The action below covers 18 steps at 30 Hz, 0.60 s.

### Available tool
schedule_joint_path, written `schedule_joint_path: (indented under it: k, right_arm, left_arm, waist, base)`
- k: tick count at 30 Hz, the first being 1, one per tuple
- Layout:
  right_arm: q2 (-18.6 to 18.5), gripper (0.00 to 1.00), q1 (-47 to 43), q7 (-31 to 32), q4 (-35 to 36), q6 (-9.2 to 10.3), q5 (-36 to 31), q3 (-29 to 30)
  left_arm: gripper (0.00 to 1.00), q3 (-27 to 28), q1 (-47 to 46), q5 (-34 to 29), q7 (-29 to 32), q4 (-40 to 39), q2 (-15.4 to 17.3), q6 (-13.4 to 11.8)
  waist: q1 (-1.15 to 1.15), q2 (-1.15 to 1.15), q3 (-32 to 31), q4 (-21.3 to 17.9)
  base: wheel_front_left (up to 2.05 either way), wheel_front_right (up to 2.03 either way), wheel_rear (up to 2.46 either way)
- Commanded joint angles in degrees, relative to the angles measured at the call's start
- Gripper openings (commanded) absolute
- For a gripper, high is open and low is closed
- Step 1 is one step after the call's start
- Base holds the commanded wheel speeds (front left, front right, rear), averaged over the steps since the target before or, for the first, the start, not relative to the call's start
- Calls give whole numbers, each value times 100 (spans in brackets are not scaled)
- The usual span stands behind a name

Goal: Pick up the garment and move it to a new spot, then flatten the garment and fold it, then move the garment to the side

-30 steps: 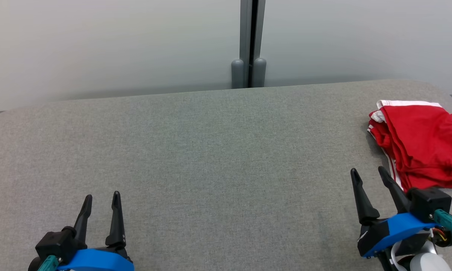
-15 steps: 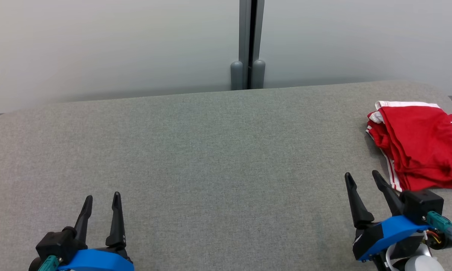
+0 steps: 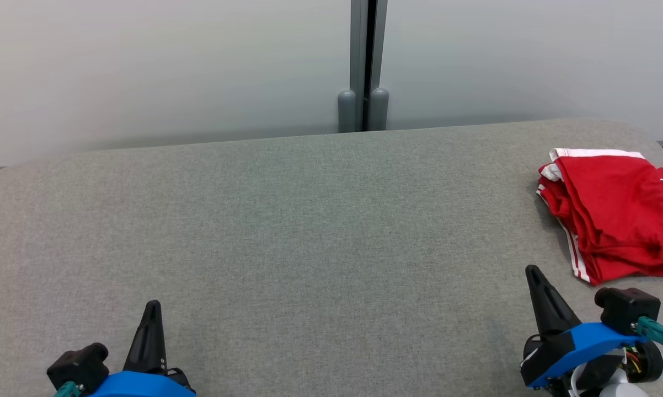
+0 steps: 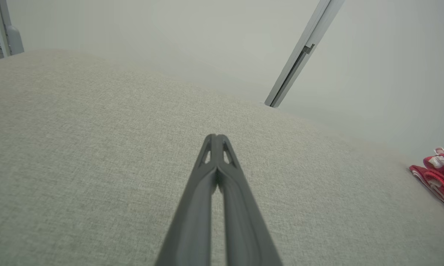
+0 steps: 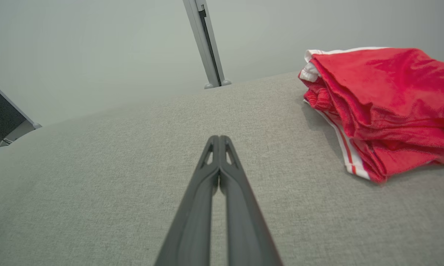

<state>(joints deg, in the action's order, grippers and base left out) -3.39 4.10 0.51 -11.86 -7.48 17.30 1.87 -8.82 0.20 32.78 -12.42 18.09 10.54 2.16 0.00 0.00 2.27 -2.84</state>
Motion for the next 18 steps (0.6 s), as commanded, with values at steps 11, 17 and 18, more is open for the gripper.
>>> schedule_joint_path:
  k: [11,17,18]
  right_arm:
    - [9,0,77,89,64,0,1329,74]
    - [13,0,90,131,43,-1,1880,107]
    - [13,0,93,138,40,-1,1970,113]
  left_arm:
    - [0,306,-226,1044,318,-159,-98,120]
    - [0,419,-272,1482,458,-184,-157,157]
    - [0,436,-279,1552,480,-188,-166,163]
  waist:
    - [0,0,-21,30]
    - [0,0,-31,45]
    - [0,0,-33,47]
  base:
    - [0,0,0]
    - [0,0,0]
    - [0,0,0]
